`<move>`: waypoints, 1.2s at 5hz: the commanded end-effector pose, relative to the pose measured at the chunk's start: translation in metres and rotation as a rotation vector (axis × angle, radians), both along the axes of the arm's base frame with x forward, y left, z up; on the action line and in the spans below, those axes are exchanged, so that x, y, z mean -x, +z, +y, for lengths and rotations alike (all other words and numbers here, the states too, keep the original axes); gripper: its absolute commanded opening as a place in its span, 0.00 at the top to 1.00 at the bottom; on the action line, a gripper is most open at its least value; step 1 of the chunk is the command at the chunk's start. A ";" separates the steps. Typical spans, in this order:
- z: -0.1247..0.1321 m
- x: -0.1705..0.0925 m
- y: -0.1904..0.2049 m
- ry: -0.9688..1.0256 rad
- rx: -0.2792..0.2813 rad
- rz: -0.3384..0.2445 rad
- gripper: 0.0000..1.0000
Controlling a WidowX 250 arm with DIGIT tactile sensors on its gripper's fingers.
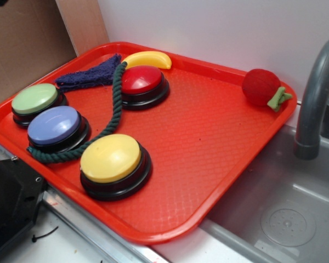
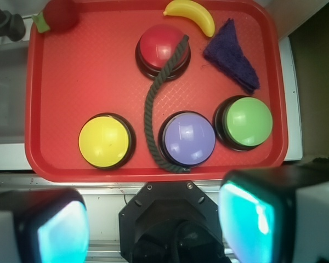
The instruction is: Push the yellow button.
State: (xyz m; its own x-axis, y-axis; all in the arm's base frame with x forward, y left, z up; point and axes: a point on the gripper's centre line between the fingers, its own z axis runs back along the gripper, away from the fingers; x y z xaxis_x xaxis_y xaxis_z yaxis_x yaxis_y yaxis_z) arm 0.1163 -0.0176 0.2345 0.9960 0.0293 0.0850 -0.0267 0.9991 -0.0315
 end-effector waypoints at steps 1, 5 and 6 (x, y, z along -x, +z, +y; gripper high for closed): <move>0.000 0.000 0.000 0.000 0.000 0.000 0.00; -0.071 -0.030 -0.133 -0.447 -0.023 -0.020 0.00; -0.077 -0.035 -0.148 -0.474 0.009 -0.017 0.00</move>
State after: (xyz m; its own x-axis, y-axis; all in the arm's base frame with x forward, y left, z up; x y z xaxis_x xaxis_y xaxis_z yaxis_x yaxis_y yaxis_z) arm 0.1496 -0.0911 0.0812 0.8981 -0.4329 0.0777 0.4364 0.8991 -0.0338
